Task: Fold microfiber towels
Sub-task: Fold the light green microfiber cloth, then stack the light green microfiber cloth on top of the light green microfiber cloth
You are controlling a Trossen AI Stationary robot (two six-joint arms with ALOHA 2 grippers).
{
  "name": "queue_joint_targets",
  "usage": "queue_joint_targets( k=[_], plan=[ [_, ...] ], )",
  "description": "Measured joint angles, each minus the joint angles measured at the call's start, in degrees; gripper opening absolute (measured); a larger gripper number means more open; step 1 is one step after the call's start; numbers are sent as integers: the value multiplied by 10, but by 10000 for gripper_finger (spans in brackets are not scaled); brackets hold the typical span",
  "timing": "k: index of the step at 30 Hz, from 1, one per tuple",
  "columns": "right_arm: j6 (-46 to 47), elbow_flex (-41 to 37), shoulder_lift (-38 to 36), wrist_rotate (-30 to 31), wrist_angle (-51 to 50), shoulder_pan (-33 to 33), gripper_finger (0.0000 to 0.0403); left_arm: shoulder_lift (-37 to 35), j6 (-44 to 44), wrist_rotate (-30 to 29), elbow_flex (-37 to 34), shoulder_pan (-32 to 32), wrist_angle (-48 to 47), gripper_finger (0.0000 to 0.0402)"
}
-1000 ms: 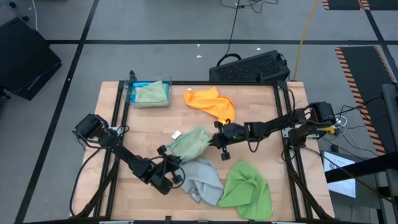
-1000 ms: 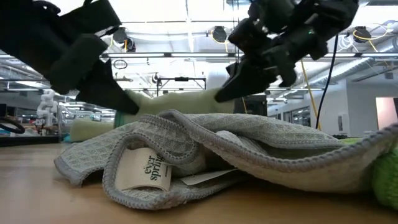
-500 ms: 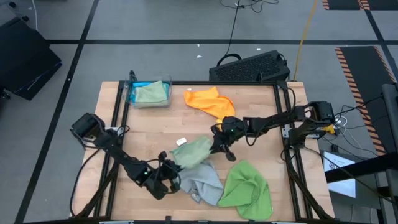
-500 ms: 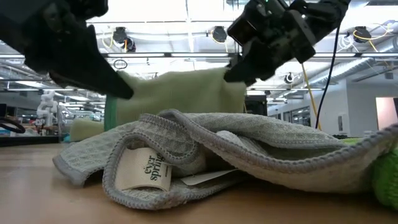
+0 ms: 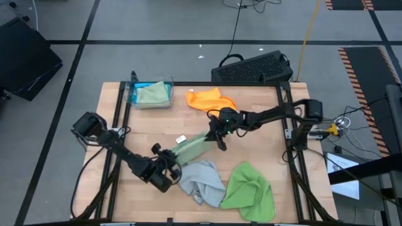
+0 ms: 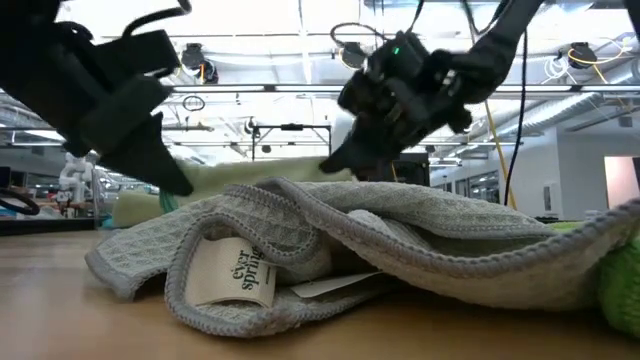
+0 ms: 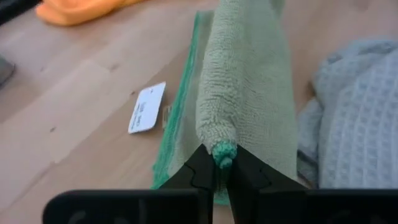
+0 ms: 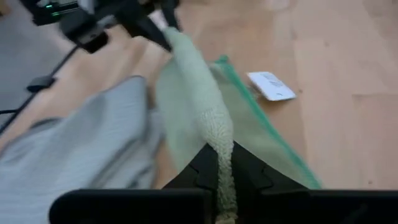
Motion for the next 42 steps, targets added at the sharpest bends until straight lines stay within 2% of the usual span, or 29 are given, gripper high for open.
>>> queue_joint_targets(
  k=[3, 6, 11, 16, 20, 23, 26, 30, 33, 36, 40, 42],
  plan=[
    [9, 10, 30, 4, 32, -9, 17, 0, -3, 19, -5, 15, -1, 29],
    [4, 21, 44, 52, 30, -10, 29, 0, -24, 28, -19, 29, 0, 30],
    [-11, 24, 46, 96, 21, -10, 99, 0, -56, 61, -39, 44, 6, 35],
    [-16, 24, 40, 163, 15, -10, 182, -5, -33, 42, -39, 51, 11, 93],
    [-41, 24, 14, 168, -17, -10, 221, -30, -12, 36, -37, 54, 1, 159],
    [-49, 24, -12, 185, -49, -9, 232, -63, 0, 37, -37, 54, -22, 198],
    [-73, 24, -26, 193, -68, -5, 231, -103, 1, 40, -37, 54, -45, 220],
    [-61, 23, -26, 161, -71, 13, 222, -138, 24, 1, -37, 58, -38, 225],
    [-4, 23, -19, 164, -73, 21, 217, -142, 31, 23, -36, 85, -19, 225],
    [38, 23, -20, 165, -76, 20, 220, -137, 78, 64, -37, 109, 39, 225],
    [40, 10, -20, 165, -66, 20, 235, -103, 197, 75, -36, 122, 152, 225],
    [40, 1, -19, 168, -55, 18, 244, -86, 210, 77, -36, 136, 164, 225]
  ],
)
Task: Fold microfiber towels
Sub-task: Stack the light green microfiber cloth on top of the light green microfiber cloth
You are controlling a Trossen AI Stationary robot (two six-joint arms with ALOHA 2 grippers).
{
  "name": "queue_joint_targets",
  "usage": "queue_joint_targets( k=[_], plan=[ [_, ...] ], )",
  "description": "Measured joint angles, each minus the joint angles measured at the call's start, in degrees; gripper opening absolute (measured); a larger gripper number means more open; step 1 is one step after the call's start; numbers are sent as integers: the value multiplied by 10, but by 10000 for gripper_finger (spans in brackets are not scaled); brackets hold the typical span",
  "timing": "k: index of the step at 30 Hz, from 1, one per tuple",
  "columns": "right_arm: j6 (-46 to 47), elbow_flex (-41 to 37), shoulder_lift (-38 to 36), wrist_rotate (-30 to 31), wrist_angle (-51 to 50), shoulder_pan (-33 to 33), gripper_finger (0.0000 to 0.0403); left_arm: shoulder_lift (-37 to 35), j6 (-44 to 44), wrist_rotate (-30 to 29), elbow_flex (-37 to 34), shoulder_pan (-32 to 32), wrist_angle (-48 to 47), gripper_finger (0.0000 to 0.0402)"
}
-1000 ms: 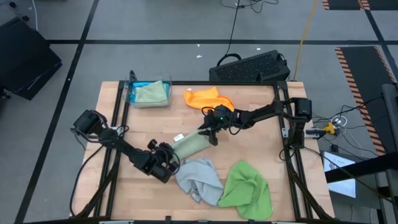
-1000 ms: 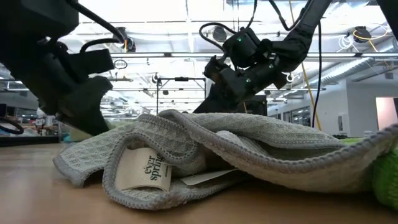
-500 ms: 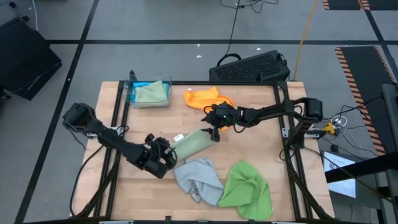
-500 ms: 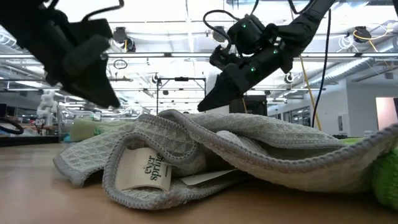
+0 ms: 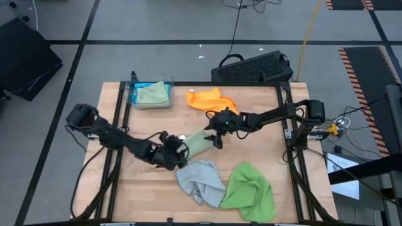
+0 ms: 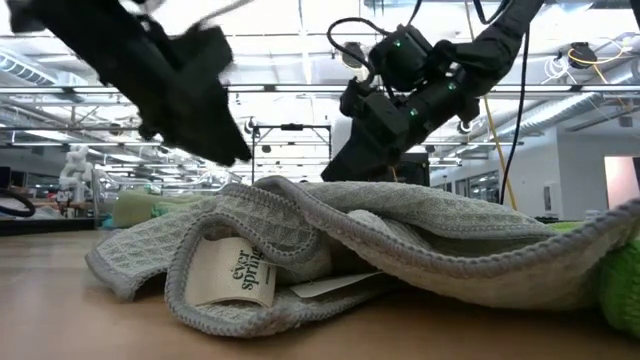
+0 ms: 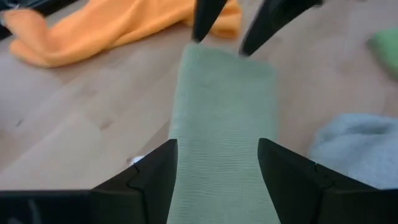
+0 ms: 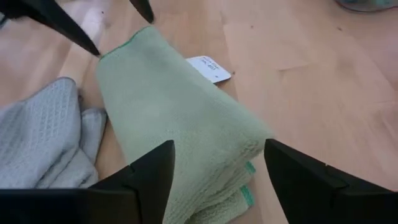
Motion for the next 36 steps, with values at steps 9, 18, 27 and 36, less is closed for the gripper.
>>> queue_joint_targets(
  k=[9, 18, 27, 36],
  plan=[
    [53, -45, 4, 12, 56, -10, 277, 40, -22, 172, -1, 115, 0, 226],
    [37, -53, 5, 8, 71, -1, 286, 91, -36, 344, 1, 188, 45, 225],
    [14, -53, 5, -5, 60, 1, 286, 93, -19, 349, 1, 177, 49, 156],
    [9, -53, 5, -5, 62, 3, 286, 88, 32, 326, -1, 149, 46, 20]
  ],
)
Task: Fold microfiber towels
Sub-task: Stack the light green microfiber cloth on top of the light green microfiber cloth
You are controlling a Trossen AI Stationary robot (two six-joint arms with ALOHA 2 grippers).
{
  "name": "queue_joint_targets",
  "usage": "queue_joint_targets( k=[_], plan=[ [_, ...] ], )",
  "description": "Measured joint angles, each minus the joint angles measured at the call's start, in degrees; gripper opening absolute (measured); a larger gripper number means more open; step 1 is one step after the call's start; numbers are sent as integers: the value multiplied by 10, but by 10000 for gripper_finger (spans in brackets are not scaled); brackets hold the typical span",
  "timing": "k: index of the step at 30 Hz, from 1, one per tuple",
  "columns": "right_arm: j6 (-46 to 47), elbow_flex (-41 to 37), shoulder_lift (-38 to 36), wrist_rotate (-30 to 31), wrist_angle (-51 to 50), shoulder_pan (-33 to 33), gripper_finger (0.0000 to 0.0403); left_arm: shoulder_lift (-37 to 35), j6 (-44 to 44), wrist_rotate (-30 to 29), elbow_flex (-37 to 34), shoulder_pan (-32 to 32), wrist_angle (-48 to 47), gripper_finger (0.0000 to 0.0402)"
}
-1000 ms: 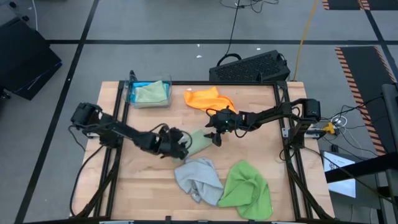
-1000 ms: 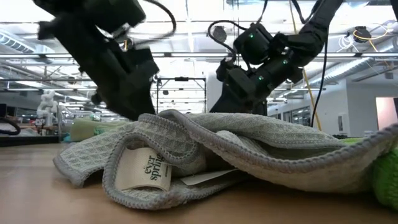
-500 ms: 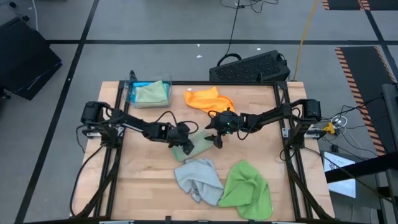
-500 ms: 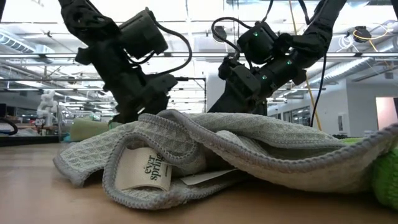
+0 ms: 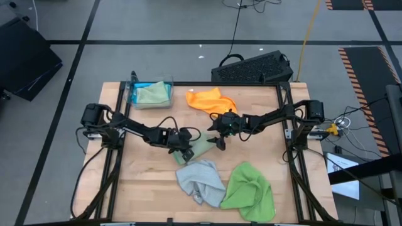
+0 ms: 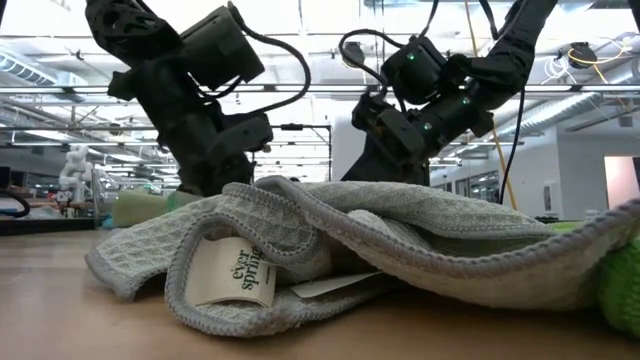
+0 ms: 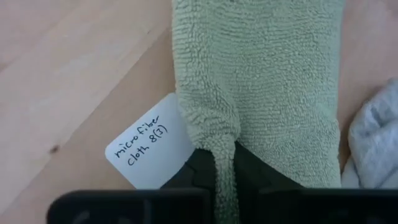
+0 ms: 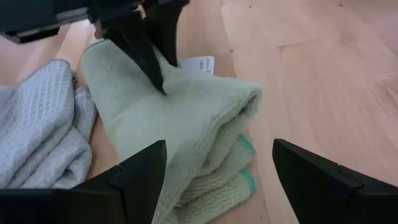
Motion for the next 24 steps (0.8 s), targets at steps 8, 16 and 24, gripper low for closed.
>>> queue_joint_targets(
  k=[8, 16, 24],
  plan=[
    [48, 0, 0, -38, 32, 1, 300, -35, 41, -57, -3, -25, -27, 15],
    [63, 0, 0, -46, 106, -4, 330, -97, 95, -146, 0, -39, -64, 15],
    [51, 0, -2, -48, 116, -16, 334, -147, 117, -172, -1, -44, -126, 15]
  ],
)
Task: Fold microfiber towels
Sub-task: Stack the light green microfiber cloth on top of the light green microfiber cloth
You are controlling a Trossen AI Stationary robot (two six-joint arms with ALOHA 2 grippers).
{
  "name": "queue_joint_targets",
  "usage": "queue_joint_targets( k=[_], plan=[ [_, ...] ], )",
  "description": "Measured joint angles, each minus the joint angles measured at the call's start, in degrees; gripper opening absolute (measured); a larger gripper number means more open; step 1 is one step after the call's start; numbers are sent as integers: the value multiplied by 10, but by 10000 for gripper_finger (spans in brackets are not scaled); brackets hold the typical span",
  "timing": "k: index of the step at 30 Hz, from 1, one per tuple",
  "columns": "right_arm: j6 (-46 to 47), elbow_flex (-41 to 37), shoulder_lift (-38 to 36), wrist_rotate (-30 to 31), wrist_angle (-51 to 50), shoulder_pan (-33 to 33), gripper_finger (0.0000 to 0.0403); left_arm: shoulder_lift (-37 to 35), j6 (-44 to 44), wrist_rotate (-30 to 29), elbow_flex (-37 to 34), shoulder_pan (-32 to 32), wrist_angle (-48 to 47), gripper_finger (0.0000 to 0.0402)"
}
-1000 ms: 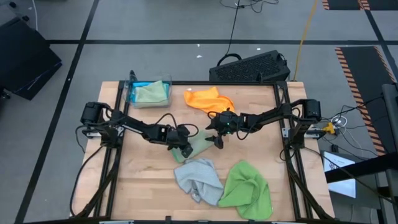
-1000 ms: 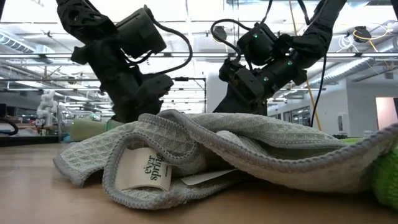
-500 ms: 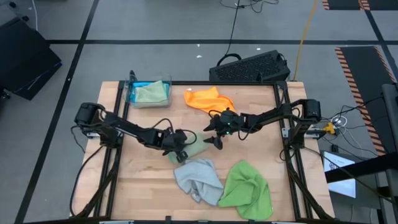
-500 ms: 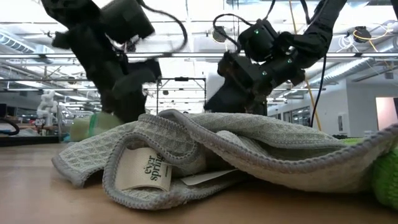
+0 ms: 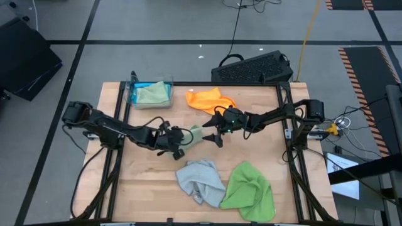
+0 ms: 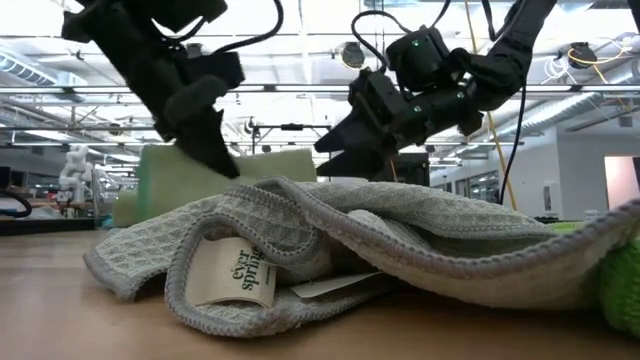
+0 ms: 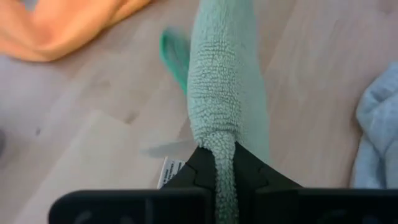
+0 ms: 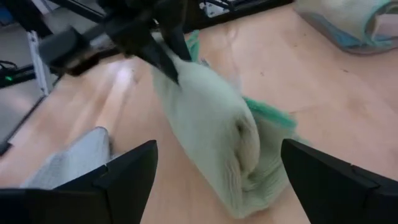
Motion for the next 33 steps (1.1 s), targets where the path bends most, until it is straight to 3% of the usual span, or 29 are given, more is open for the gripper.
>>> queue_joint_targets(
  k=[10, 19, 26, 33],
  plan=[
    [-69, 0, 0, 32, -5, 0, 334, -110, 43, -33, 0, 29, -87, 15],
    [-98, 0, 0, 34, 4, 0, 334, -261, 209, -33, 0, 143, -189, 15],
    [-106, -1, 0, 33, 0, 1, 334, -366, 378, 49, 1, 285, -187, 15],
    [-106, -1, 0, 31, 0, 1, 334, -340, 494, 171, 54, 466, -207, 15]
  ],
)
